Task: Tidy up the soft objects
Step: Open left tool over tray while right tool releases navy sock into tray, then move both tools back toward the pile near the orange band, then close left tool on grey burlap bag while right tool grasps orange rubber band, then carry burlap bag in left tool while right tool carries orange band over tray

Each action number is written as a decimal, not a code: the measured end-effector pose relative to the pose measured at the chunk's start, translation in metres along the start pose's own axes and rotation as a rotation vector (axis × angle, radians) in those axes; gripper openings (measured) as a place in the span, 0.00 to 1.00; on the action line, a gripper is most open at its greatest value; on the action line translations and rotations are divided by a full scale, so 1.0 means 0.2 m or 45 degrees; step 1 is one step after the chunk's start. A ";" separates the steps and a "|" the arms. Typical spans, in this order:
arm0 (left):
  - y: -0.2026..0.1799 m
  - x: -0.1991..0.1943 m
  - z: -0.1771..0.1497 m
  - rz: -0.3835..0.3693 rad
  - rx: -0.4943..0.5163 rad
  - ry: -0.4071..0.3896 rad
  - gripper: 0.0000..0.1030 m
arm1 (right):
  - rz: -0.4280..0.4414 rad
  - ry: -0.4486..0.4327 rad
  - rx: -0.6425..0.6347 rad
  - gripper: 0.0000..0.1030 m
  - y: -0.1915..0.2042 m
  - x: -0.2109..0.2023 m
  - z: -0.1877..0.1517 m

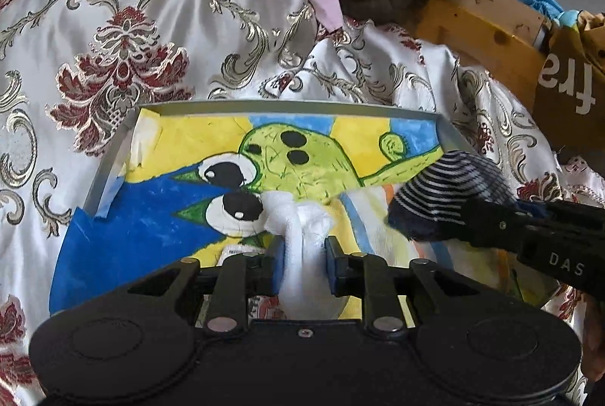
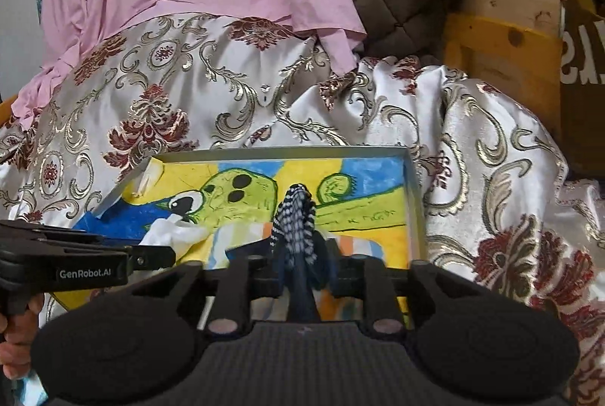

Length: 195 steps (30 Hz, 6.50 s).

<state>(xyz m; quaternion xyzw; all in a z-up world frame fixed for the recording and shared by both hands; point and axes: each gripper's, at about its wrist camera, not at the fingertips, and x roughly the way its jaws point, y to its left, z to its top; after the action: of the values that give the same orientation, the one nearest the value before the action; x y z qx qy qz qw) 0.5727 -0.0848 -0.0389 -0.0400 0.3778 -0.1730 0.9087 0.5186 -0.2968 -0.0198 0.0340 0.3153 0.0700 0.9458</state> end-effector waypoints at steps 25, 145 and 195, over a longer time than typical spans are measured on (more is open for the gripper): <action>-0.17 -1.14 -0.10 0.106 -0.059 -0.521 0.95 | 0.049 -0.361 -0.061 1.00 0.13 -1.04 0.12; -0.36 -0.91 -1.17 -0.121 0.245 -0.055 0.93 | 0.201 0.493 -0.113 0.65 0.56 -1.32 -1.20; -0.51 -1.37 -1.16 -0.118 0.127 -0.177 0.37 | 0.215 -0.112 0.175 0.33 0.27 -1.54 -0.95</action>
<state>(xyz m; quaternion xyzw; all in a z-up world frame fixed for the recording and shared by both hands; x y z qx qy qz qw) 0.2019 -0.0729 0.0011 -0.0240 0.3025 -0.2302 0.9246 0.1544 -0.2863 0.0171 0.1284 0.2736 0.1260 0.9449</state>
